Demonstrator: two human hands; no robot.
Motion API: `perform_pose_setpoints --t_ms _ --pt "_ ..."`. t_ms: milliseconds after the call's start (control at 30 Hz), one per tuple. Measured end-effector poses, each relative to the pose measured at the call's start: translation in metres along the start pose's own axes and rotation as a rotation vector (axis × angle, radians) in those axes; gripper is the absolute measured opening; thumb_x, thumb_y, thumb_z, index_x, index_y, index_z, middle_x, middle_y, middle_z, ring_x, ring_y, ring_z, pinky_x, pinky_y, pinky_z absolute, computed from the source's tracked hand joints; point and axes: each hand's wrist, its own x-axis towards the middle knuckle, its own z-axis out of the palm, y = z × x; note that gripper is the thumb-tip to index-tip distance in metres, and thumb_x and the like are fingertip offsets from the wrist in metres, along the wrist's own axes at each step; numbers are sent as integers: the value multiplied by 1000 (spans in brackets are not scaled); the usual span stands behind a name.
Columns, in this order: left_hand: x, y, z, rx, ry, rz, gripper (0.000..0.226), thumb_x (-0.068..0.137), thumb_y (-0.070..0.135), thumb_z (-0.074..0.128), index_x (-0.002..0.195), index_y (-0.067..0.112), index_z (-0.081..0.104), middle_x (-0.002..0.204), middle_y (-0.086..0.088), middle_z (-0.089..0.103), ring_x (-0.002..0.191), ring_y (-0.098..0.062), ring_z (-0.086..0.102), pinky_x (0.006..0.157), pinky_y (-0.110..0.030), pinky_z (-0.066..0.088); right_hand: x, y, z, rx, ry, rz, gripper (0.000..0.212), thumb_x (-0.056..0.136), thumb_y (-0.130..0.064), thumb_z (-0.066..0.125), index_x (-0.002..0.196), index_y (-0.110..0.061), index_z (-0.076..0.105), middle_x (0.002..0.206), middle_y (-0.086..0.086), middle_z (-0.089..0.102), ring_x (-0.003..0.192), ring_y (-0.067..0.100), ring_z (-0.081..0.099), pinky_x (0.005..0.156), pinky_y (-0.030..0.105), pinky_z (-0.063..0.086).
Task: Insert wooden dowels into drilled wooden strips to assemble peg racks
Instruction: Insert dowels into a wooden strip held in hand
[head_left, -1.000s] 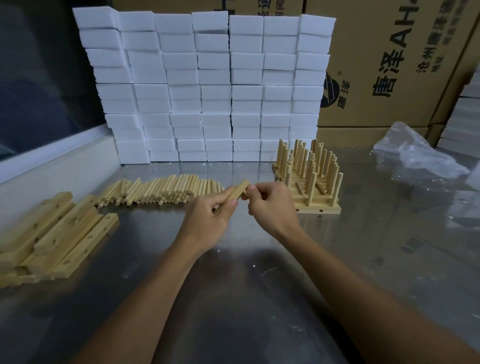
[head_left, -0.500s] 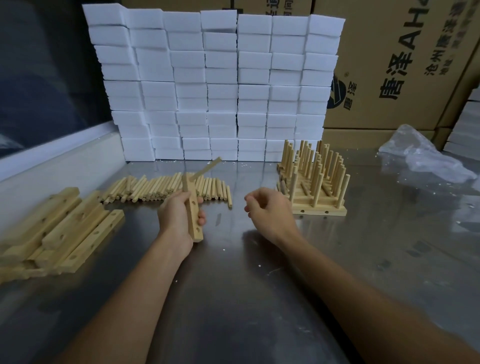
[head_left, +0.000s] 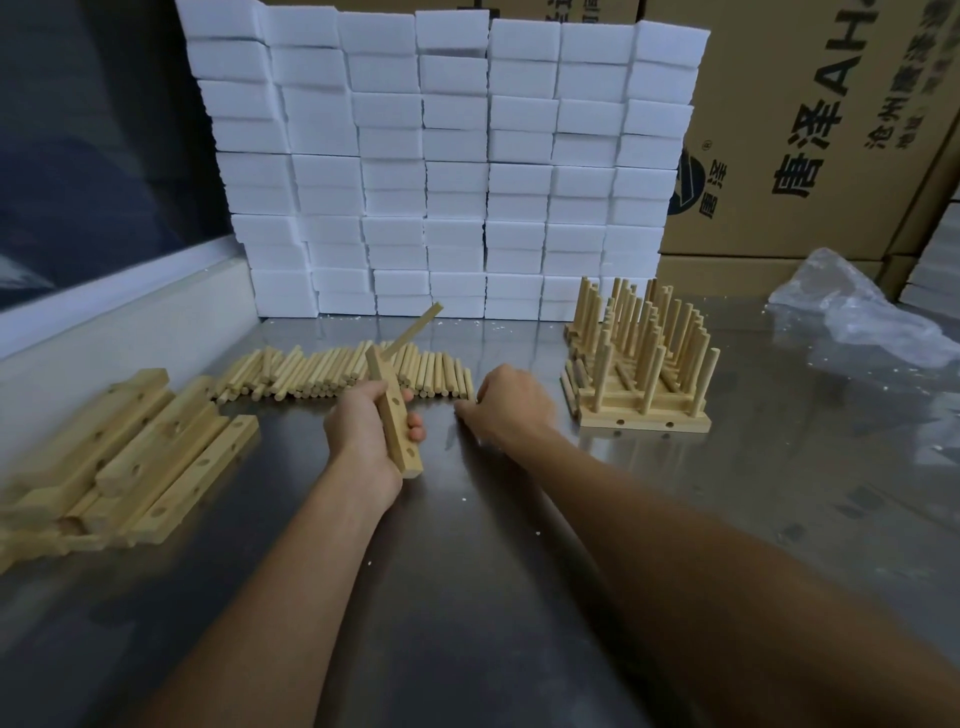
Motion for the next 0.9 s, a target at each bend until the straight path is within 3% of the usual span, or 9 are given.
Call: perform_pose_setpoints --t_ms 100,233,333,400,500,667,767,900 --pt "-1 1 2 0 -10 5 23 93 11 51 109 -2 60 79 -10 60 42 -15 47 36 -19 37 4 1 -4 31 28 36 12 83 -24 70 85 -13 66 76 3 66 73 21 65 59 29 52" --pt "-1 1 3 11 -17 24 26 94 11 49 115 -1 59 79 -10 60 42 -15 47 37 -19 37 -4 13 -19 81 105 80 17 86 -30 70 84 -13 67 79 3 66 75 22 64 61 32 55" --pt "-2 0 3 23 -19 29 26 95 12 50 116 -1 58 79 -10 61 44 -15 48 37 -20 38 -14 27 -33 287 181 54 14 87 -23 68 86 -11 75 75 2 71 70 20 68 66 37 60" --pt "-3 -1 3 36 -14 41 22 93 12 56 110 0 61 78 -8 60 44 -15 49 37 -21 38 -23 33 -43 490 201 32 11 88 -21 70 83 -12 76 70 0 72 66 17 70 63 34 60" --pt "-3 -2 4 62 -10 44 11 85 11 72 90 5 64 70 -3 58 43 -11 47 36 -20 37 -38 40 -48 735 88 3 8 89 -17 71 82 -14 73 71 -1 74 62 10 70 58 23 54" --pt "-8 -2 2 66 -63 44 17 76 11 82 86 8 69 68 0 63 44 -7 48 37 -18 38 -53 44 -41 781 0 -117 12 91 -10 70 80 -16 70 73 1 73 57 8 65 60 21 53" --pt "-9 -2 3 82 -77 117 21 78 5 80 95 4 68 79 -5 67 48 -7 54 38 -17 37 -57 43 -39 790 -20 -149 8 91 -11 69 84 -14 71 75 3 73 57 7 65 60 20 55" --pt "-9 -2 3 67 -104 156 18 80 -2 75 91 7 65 74 -6 72 53 -10 64 37 -17 36 -60 43 -38 761 -4 -154 6 91 -13 69 86 -10 73 75 5 73 57 7 62 59 21 54"
